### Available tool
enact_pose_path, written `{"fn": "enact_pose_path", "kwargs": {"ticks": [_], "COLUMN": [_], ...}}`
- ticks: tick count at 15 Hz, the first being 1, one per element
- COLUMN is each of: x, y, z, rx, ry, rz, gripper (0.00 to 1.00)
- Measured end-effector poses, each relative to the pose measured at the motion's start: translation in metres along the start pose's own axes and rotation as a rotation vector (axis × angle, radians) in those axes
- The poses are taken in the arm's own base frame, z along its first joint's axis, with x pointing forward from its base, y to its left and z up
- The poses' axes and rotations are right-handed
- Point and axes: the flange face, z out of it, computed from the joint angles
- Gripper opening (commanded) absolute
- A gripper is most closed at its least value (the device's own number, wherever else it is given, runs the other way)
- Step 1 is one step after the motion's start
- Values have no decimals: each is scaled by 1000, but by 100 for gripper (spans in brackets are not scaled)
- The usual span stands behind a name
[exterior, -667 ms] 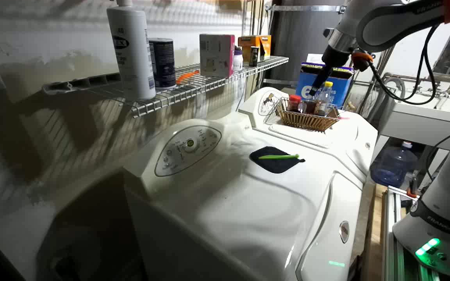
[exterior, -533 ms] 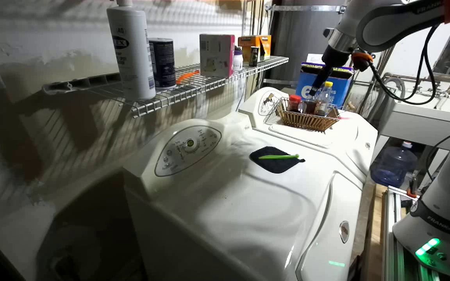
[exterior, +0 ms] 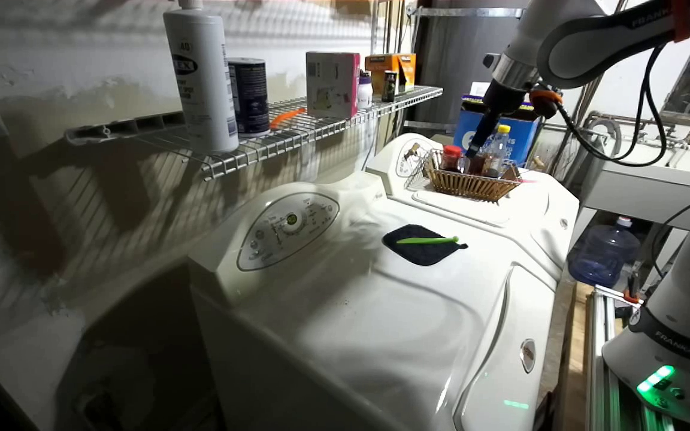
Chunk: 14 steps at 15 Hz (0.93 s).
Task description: Pick up the green knife and put it on the rack
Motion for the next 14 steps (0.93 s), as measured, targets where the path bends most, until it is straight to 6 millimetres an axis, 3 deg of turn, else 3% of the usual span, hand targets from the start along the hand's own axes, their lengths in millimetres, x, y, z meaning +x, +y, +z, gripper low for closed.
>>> {"fn": "enact_pose_path", "kwargs": {"ticks": [7, 14], "x": [1, -3], "y": [-68, -93], "z": [78, 135], "rx": [99, 123], "ry": [-15, 9], "rz": [-129, -335], "gripper": [100, 100]}}
